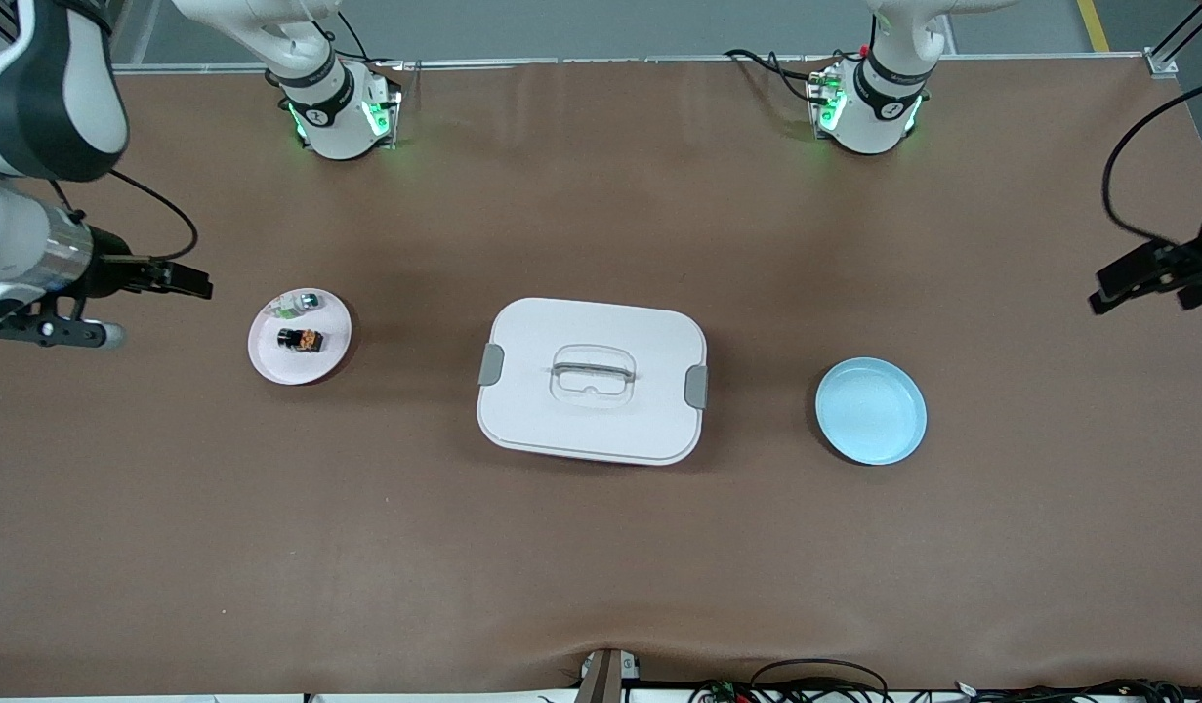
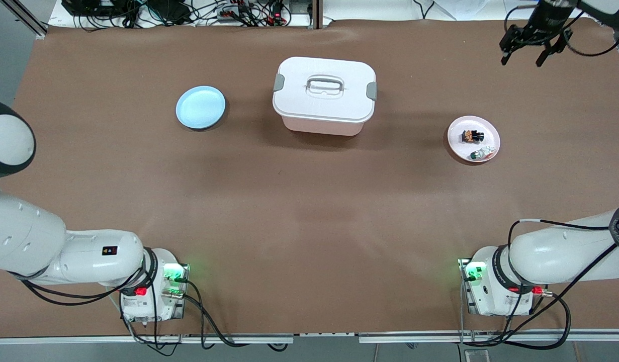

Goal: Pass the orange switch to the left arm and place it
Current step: 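Move the right gripper over the orange switch on the white plate, then lower the right gripper and close it on the orange switch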

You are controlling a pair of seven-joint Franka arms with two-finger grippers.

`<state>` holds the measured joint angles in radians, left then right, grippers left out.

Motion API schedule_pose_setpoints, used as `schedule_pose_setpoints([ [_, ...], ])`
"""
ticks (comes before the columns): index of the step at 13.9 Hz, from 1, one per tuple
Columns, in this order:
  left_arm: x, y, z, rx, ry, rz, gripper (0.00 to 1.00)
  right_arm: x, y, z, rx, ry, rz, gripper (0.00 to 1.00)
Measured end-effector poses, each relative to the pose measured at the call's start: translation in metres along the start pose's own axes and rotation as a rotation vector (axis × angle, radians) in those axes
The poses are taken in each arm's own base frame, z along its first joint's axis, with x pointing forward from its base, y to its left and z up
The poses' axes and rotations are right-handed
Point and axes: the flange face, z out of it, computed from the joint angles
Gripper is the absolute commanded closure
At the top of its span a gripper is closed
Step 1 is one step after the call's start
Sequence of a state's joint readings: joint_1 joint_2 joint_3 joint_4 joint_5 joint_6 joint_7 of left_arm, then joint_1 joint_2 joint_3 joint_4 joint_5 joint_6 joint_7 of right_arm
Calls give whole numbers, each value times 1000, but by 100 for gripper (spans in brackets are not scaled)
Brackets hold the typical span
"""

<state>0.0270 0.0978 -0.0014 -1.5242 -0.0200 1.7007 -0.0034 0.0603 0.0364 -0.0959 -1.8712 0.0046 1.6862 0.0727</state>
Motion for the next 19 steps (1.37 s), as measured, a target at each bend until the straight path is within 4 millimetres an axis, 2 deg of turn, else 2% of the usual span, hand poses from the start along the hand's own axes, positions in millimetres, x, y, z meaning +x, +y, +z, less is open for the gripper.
schedule_pose_setpoints([
  [2, 14, 6, 24, -1, 0, 9, 0, 2, -2, 32, 0, 5, 2, 0],
  [4, 22, 4, 39, -1, -4, 6, 0, 2, -5, 63, -1, 17, -2, 0],
  [12, 28, -5, 55, -1, -24, -9, 0, -8, -40, 151, -17, 25, 19, 0],
  [16, 28, -5, 53, -1, -20, -8, 0, 3, -40, 180, -18, 52, 23, 0],
  [19, 28, -5, 53, -1, -19, -8, 0, 8, -37, 222, -20, 77, 29, 0],
])
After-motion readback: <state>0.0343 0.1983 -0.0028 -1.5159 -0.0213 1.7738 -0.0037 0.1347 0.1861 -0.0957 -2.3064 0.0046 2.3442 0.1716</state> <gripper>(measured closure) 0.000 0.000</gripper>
